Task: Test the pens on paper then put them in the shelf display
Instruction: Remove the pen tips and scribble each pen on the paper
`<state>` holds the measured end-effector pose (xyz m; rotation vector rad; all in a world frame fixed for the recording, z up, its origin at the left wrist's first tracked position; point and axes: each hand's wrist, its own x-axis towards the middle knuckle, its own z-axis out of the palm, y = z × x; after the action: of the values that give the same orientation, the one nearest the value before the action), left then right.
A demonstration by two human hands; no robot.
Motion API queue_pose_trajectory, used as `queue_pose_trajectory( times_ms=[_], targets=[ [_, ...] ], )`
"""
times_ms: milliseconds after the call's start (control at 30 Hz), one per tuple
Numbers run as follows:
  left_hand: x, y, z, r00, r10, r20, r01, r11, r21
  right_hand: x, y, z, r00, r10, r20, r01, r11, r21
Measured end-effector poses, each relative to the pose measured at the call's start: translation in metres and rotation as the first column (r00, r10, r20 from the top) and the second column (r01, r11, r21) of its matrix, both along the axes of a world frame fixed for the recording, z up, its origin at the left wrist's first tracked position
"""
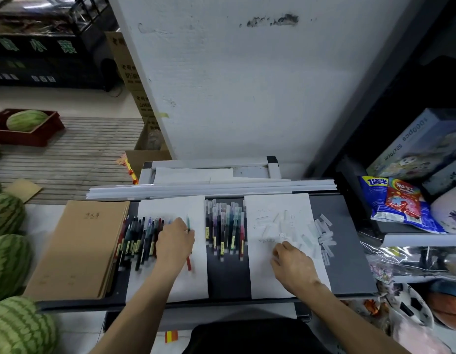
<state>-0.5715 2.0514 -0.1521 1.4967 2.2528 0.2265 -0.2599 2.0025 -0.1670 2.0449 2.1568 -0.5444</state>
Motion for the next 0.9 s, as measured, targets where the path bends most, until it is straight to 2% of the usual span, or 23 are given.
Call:
queue_pose_trajectory(
  times_ms=[200,300,367,467,567,667,767,900],
  targets=[
    [-0.002,0.009,-0.004,0.996,-0.063,-0.068,0.056,0.994,-0.096,-0.011,0.003,0.012,0.995,-0.037,-0.091,0.042,0.998,0.046],
    [0.001,0.009,-0.001,0.989,-0.073,-0.127,0.060,0.992,-0.108,-0.017,0.007,0.019,0.951,-0.136,-0.278,0.142,0.990,0.000],
    [0.003,0.005,0.002,0.981,-0.073,-0.178,0.066,0.997,-0.047,-0.023,0.010,0.029,0.824,-0.245,-0.510,0.237,0.968,-0.082],
    [0.010,-0.005,0.016,0.978,-0.124,-0.165,0.153,0.972,0.178,-0.030,0.012,0.053,0.545,-0.341,-0.766,0.299,0.933,-0.202],
    [0.017,-0.015,0.044,0.973,-0.224,0.057,0.198,0.935,0.293,-0.037,0.012,0.081,0.363,-0.334,-0.870,0.282,0.929,-0.239],
    [0.023,-0.025,0.080,0.868,-0.389,0.308,0.282,0.898,0.338,-0.040,0.011,0.107,0.194,-0.311,-0.930,0.251,0.933,-0.259],
    [0.029,-0.044,0.114,0.747,-0.536,0.393,0.383,0.831,0.404,-0.040,0.008,0.130,0.084,-0.287,-0.954,0.192,0.944,-0.267],
    [0.034,-0.061,0.142,0.728,-0.591,0.348,0.433,0.790,0.435,-0.037,0.005,0.155,0.020,-0.283,-0.959,0.128,0.952,-0.279]
  ],
)
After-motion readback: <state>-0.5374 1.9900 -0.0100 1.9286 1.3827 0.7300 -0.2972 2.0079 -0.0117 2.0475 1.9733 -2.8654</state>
